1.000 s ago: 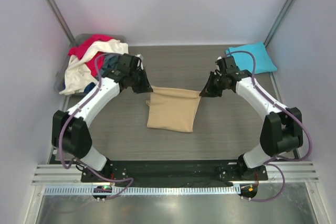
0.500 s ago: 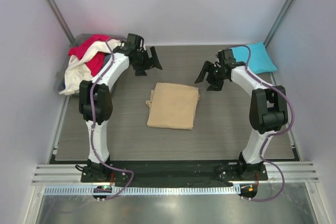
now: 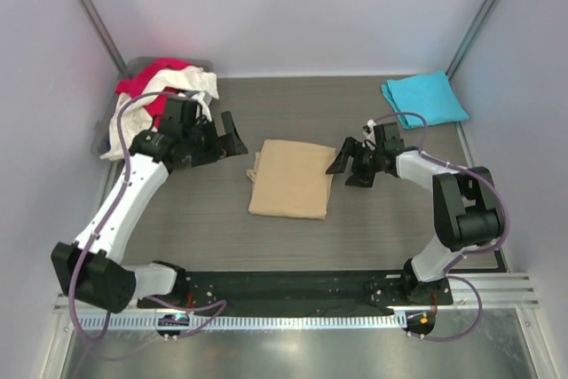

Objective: Fold and stack the t-shirts
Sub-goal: Neatly place the folded tshirt to the corner

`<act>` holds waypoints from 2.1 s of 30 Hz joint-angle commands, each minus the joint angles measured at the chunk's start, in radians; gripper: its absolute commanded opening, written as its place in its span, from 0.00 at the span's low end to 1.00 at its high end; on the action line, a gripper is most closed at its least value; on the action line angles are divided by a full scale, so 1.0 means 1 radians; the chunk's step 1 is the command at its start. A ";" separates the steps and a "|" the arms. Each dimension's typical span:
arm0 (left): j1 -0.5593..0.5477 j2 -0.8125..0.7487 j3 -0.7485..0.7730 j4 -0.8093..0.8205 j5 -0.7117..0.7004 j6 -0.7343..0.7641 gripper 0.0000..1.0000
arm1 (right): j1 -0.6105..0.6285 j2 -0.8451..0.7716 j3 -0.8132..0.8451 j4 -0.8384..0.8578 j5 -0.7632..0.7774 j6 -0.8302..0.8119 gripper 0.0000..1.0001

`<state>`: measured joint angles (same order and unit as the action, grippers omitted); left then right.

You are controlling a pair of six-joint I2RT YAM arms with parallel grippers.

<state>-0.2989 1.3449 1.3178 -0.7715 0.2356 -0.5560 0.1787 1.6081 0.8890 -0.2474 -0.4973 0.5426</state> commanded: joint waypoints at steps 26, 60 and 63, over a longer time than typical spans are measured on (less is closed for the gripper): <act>0.001 -0.564 -0.428 -0.006 -0.242 0.085 1.00 | 0.019 0.164 0.332 -0.086 0.264 -0.294 0.01; 0.010 -0.527 -0.448 0.020 -0.177 0.093 1.00 | -0.263 0.481 1.229 -0.196 0.635 -1.046 0.01; 0.015 -0.518 -0.448 0.020 -0.173 0.093 1.00 | -0.274 0.510 1.263 -0.194 0.629 -1.060 0.01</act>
<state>-0.2935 0.8211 0.8772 -0.7952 0.0448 -0.4847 -0.0845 2.1170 2.0727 -0.4881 0.1287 -0.4671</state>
